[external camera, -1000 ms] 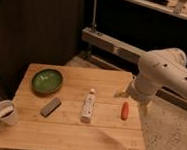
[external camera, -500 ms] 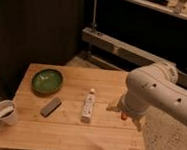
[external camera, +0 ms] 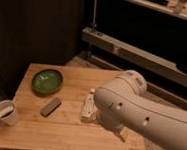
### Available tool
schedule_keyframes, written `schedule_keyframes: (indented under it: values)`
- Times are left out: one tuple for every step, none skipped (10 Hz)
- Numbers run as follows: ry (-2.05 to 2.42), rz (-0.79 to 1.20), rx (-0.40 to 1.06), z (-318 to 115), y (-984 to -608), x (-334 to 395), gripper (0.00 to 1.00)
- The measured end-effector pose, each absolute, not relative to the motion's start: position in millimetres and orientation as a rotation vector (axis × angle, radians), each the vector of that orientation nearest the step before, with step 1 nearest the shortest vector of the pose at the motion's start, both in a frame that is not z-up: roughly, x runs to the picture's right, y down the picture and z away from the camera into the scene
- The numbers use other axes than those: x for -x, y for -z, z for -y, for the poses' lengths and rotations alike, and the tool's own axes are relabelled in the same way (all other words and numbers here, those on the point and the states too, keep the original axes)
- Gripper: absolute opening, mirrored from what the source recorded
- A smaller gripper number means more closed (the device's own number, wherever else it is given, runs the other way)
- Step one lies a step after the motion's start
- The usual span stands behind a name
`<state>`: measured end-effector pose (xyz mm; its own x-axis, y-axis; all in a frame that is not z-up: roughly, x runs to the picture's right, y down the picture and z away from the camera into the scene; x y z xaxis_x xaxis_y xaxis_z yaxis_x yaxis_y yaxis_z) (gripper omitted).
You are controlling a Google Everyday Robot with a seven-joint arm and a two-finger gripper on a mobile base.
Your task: Move the arm in a circular motion
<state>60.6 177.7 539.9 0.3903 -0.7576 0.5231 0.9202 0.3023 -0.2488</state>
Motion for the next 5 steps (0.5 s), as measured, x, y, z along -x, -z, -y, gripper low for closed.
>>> schedule_keyframes:
  values:
    - [1.162,0.329,0.57,-174.9,-542.0,-52.9,0.8]
    - [1.188,0.329,0.567,-170.8,-545.1,-42.1,0.8]
    - [1.218,0.333,0.562,-169.1,-545.9,-30.1,0.8]
    - [1.25,0.335,0.558,-172.3,-542.0,-18.0,0.8]
    - [1.265,0.334,0.559,-176.2,-538.5,-6.9,0.8]
